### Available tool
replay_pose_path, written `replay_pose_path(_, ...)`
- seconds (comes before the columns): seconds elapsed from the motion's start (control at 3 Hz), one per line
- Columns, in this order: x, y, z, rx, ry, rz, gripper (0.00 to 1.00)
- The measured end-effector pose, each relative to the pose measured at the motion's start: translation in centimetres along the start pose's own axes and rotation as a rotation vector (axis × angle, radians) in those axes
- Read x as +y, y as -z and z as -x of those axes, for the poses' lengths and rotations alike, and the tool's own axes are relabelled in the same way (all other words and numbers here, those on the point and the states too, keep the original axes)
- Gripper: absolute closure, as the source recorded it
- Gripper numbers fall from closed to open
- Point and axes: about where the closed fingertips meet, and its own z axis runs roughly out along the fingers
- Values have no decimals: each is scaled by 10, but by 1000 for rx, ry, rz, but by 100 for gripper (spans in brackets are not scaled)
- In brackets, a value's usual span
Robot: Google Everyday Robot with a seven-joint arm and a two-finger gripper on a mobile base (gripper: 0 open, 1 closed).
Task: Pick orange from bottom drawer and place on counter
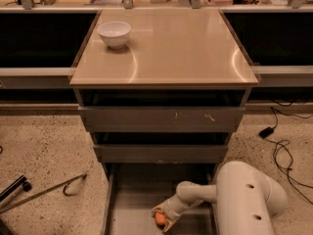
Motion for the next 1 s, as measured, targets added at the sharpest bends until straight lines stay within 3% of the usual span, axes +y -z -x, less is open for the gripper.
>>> replay_pose_path(0.33,2,31,8,-30,6,-45,89)
replay_pose_path(0.67,2,97,30,-78,50,-113,100)
replay_pose_path(1.0,-6,166,53,-129,101,-143,100)
